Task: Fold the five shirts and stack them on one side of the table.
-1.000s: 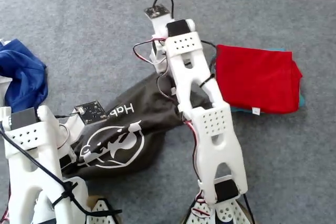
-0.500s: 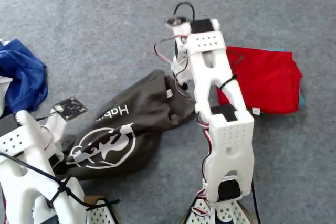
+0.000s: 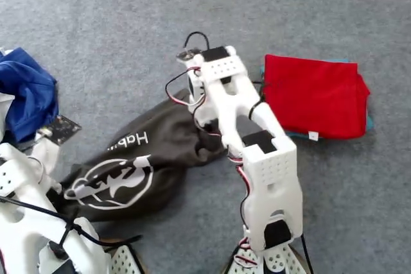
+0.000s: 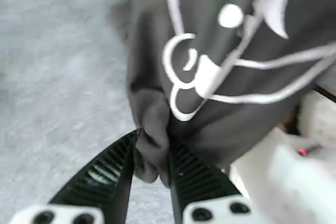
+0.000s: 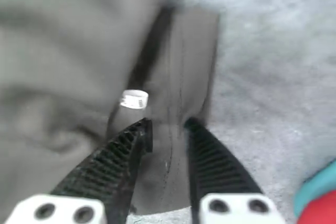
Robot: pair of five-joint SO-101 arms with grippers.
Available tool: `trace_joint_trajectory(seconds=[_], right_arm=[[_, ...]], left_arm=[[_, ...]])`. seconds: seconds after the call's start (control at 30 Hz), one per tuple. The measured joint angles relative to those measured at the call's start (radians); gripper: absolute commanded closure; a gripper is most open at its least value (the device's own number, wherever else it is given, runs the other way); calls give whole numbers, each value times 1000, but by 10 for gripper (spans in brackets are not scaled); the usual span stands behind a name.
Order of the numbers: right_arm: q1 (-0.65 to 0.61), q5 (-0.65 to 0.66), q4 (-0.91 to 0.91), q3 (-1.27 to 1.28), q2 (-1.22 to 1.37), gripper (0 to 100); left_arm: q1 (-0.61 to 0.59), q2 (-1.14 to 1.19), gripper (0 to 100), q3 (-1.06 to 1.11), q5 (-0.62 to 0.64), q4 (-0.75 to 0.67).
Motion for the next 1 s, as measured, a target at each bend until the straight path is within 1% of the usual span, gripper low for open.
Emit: trace_joint_trajectory(seconds=[0.13,0.3,0.4,0.57,0.77,0.83,1.0], right_arm=[[5,-2,9,29,31,964],[6,-3,41,127,8,969],[35,31,69,259,-64,969],[94,193,163,489,-285,966],[103,358,175,763,-585,966],[107,391,178,793,-664,966],[118,417,180,795,-804,966]], left_arm=[[-2,0,970,-3,141,-103],[-2,0,970,-3,239,-155],[-2,0,970,-3,258,-172],[-2,0,970,-3,258,-173],[-2,0,968,-3,259,-195],[-2,0,967,-3,259,-209],[-2,0,966,-3,259,-215]])
